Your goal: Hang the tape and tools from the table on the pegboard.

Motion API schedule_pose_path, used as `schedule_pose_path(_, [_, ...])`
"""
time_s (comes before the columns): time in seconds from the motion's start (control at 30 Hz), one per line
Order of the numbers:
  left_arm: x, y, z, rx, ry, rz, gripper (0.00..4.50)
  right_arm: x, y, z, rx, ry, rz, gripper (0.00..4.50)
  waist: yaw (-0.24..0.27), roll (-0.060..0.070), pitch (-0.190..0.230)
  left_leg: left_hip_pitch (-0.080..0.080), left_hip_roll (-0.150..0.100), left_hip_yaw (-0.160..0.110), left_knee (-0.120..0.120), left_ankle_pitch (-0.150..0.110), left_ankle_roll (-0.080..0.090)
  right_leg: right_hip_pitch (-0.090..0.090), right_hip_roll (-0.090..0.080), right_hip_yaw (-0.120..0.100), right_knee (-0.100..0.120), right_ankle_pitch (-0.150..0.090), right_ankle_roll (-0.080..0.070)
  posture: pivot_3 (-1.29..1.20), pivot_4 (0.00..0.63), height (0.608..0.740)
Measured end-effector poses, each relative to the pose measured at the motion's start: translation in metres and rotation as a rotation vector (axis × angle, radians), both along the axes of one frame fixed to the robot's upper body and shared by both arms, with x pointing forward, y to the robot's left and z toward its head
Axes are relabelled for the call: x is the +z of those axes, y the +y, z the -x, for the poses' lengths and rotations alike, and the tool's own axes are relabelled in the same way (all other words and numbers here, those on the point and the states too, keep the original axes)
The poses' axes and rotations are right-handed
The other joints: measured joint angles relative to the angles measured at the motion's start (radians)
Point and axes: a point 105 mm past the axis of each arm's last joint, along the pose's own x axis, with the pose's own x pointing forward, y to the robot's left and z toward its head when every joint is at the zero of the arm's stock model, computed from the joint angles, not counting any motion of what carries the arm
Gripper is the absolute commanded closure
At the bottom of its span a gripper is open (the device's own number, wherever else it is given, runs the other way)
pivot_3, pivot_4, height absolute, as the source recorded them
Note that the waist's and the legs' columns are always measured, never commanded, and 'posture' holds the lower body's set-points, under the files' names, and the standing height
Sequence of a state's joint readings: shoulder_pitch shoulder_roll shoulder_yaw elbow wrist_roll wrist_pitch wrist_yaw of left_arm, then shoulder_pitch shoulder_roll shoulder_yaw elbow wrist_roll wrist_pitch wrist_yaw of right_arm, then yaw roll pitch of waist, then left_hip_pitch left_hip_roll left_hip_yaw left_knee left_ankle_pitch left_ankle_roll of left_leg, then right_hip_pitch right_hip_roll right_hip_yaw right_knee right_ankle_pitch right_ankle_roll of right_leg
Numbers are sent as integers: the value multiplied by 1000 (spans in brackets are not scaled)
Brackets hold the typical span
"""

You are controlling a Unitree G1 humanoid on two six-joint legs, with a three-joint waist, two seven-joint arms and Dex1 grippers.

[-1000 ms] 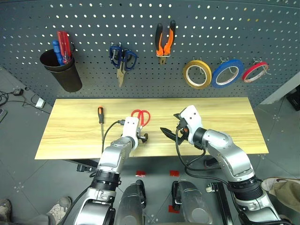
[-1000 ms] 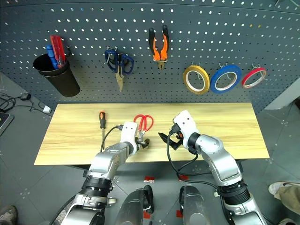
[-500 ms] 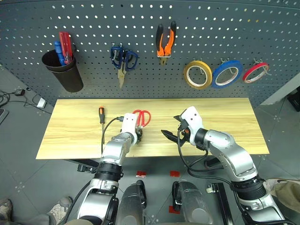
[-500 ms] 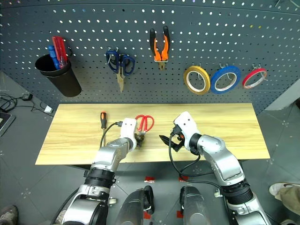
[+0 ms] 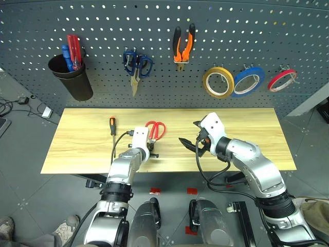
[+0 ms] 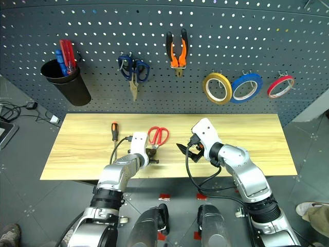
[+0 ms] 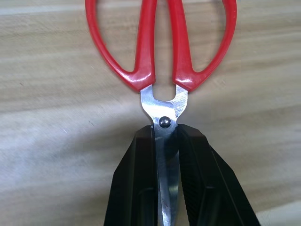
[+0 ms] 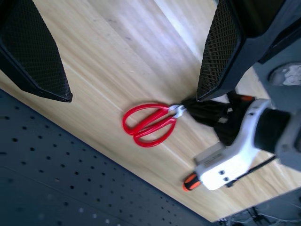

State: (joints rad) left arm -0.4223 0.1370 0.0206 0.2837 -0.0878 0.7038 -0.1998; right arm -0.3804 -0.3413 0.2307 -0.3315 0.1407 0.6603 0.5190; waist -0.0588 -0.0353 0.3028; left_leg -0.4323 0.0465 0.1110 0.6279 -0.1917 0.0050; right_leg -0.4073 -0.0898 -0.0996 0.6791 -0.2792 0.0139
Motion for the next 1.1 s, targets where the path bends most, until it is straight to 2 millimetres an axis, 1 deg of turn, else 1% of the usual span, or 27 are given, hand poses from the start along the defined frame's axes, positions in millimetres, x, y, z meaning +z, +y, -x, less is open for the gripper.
schedule_pose_path(0.07, [-2, 4, 12, -35, -54, -50, 4170, 8, 1, 4, 11, -48, -2, 0, -3, 0, 0, 0, 0, 1, -1, 0, -1, -1, 0, 1, -1, 0, 0, -232, 288, 740])
schedule_pose_path(0.1, [-2, 7, 22, -65, -100, -96, 4170, 14, 3, 9, 25, -75, -15, 0, -7, -1, 1, -1, 1, 1, -1, -1, -1, -2, 0, 1, -1, 0, -1, -232, 288, 740])
schedule_pose_path(0.17, [9, 11, 33, -116, -219, -183, 4170, 24, 6, 18, 50, -125, -58, 0, -10, -1, 1, -2, 1, 0, -2, -1, -2, -3, 0, 0, -1, -1, -1, -232, 285, 740])
schedule_pose_path(0.23, [33, 12, 35, -145, -355, -244, 4170, 31, 8, 23, 74, -177, -63, 0, -13, -1, 1, -2, 1, 0, -2, -1, -2, -3, 0, 0, -1, -1, -1, -231, 281, 740])
schedule_pose_path(0.27, [49, 14, 38, -145, -441, -269, 4170, 36, 10, 28, 101, -215, -63, 0, -13, -1, 1, -2, 1, 0, -2, -2, -1, -3, 0, 0, -2, -1, -1, -231, 275, 740])
schedule_pose_path(0.3, [59, 17, 41, -139, -499, -286, 4170, 40, 12, 34, 132, -239, -67, 0, -14, -1, 1, -2, 1, 0, -2, -4, 3, -3, 0, 0, -3, -1, -1, -231, 275, 740])
schedule_pose_path(0.33, [70, 22, 44, -129, -553, -312, 4170, 43, 15, 42, 173, -253, -81, 0, -17, -1, 1, -2, 1, 1, -2, -5, 4, -2, 0, 0, -3, -1, -1, -233, 274, 740])
schedule_pose_path(0.4, [82, 32, 48, -108, -617, -370, 4170, 50, 21, 51, 235, -249, -131, 0, -22, -1, 1, -2, 1, 0, -2, -5, 4, -2, 0, 0, -3, -1, -1, -232, 267, 740])
schedule_pose_path(0.47, [94, 37, 54, -103, -683, -446, 4170, 54, 24, 56, 260, -255, -160, 0, -25, -1, 1, -2, 1, 0, -2, -5, 4, -3, 0, 0, -3, -1, -1, -230, 262, 740])
schedule_pose_path(0.57, [116, 36, 64, -123, -809, -538, 4170, 55, 26, 58, 274, -265, -164, 0, -25, -2, 1, -3, 1, 0, -2, -5, 4, -3, 0, 0, -3, -1, -1, -219, 254, 740])
schedule_pose_path(0.67, [142, 26, 72, -141, -951, -578, 4170, 58, 30, 61, 299, -289, -174, 0, -25, -2, 1, -3, 1, 0, -2, -5, 4, -3, 0, 0, -3, -1, -1, -219, 250, 740])
schedule_pose_path(0.73, [151, 23, 74, -142, -994, -587, 4170, 59, 31, 61, 306, -298, -176, 0, -25, -2, 0, -3, 1, 0, -2, -5, 4, -3, 0, 0, -3, -1, -1, -218, 248, 740])
schedule_pose_path(0.8, [158, 24, 73, -127, -1015, -590, 4170, 60, 31, 60, 305, -310, -177, 0, -25, -2, 0, -3, 1, 0, -2, -5, 4, -3, 0, -1, -2, -1, -1, -218, 247, 740])
schedule_pose_path(0.97, [181, 42, 61, -24, -1042, -590, 4170, 62, 32, 51, 282, -330, -171, 0, -25, -2, 0, -3, 1, 0, 0, -5, 4, -3, 0, -1, -1, -1, -1, -218, 246, 740])
schedule_pose_path(1.1, [182, 43, 42, -47, -1024, -560, 4170, 75, 43, 42, 281, -365, -208, 0, -27, -2, 0, -2, 1, 0, 1, -4, 4, -3, 1, -1, 1, 0, -1, -223, 245, 740])
